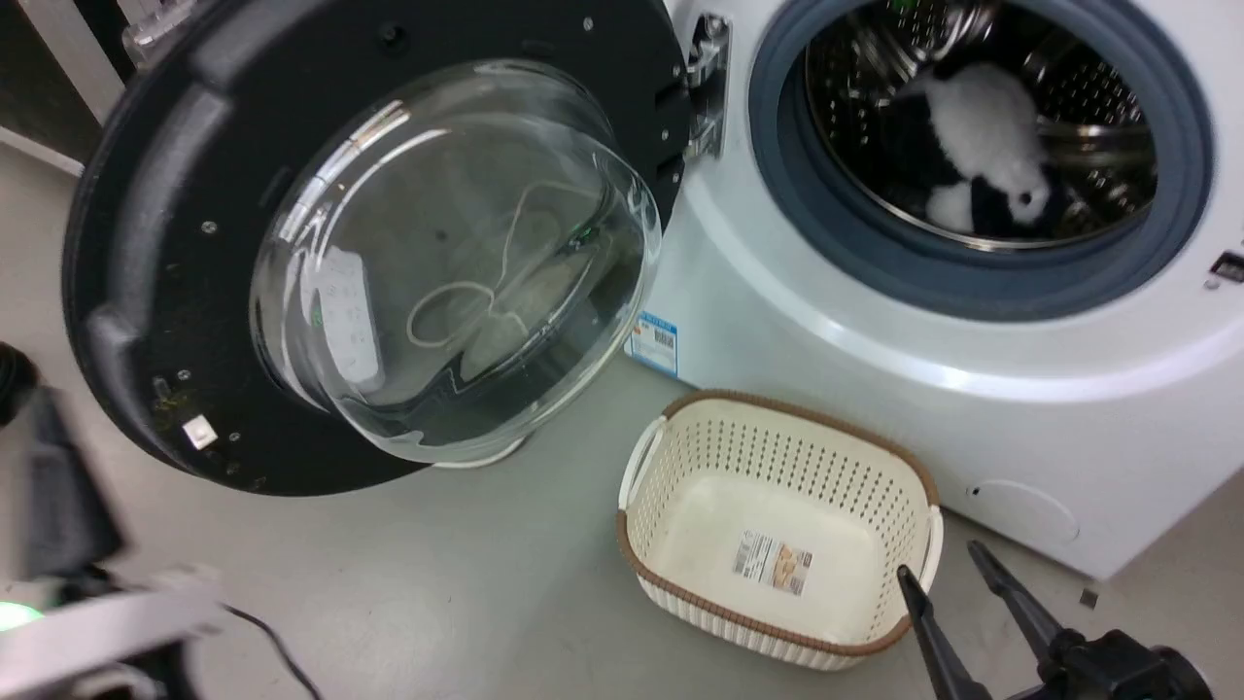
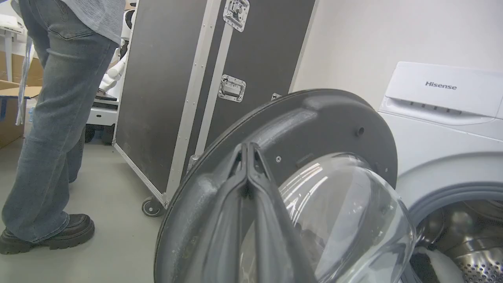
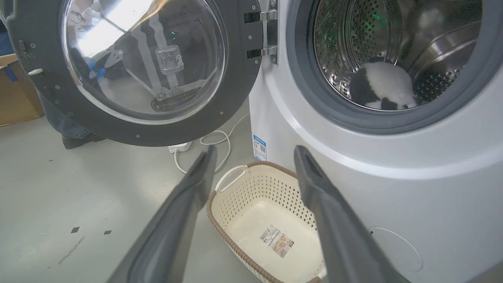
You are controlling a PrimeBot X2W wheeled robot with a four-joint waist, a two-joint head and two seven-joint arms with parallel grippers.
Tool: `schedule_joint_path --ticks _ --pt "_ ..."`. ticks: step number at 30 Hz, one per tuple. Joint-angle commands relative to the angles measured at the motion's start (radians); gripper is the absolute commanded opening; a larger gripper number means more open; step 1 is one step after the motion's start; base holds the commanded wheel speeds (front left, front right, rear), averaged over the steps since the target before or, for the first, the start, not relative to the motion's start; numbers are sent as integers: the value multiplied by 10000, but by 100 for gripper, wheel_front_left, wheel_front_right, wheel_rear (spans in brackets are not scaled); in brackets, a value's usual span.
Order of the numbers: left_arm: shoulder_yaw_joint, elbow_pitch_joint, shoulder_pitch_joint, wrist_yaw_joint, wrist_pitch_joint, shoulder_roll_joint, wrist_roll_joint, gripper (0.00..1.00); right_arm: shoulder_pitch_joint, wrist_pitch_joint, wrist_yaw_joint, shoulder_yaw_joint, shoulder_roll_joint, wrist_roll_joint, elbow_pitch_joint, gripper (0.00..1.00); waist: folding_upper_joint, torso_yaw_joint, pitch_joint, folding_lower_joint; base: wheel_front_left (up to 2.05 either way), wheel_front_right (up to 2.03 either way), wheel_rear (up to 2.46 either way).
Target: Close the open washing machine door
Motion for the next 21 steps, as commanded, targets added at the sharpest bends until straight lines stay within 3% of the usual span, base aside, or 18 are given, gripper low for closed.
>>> schedule_joint_path --ticks 1,5,6,8,9,10,12,16,21 --pt "412 19 -397 -164 -55 32 -369 0 13 -37 8 13 -133 65 -113 100 -1 -137 263 -2 0 0 0" --pt "1328 602 -1227 -258 202 344 -1606 0 -66 20 8 21 -296 93 -282 100 -1 -283 522 -2 0 0 0" --pt "1928 1143 -1958 -206 756 847 -2449 0 -138 42 8 2 -408 141 -361 100 -1 -410 686 -2 0 0 0" --pt "2240 1448 -2337 -126 1044 1123 -2850 0 -184 51 8 -18 -443 169 -393 100 -1 -481 768 -2 0 0 0" --pt "2562 2102 -2900 -11 1701 1856 -3199 0 -276 60 8 -26 -513 229 -443 100 -1 -627 919 -2 0 0 0" --pt "2562 2102 -2900 -11 1701 1856 -3199 0 -276 60 8 -26 -513 229 -443 100 -1 -627 919 -2 0 0 0" --pt "2798 2835 -3481 130 2465 2384 -3719 0 -349 56 8 -15 -586 285 -475 100 -1 -757 1041 -2 0 0 0" --pt "3193 4290 -4442 623 4389 3103 -5011 0 -450 41 8 2 -712 358 -505 100 -1 -999 1248 -2 0 0 0" --pt "3719 5479 -4998 1579 6286 3808 -6048 0 -601 18 8 7 -821 447 -507 100 -1 -1274 1454 -2 0 0 0"
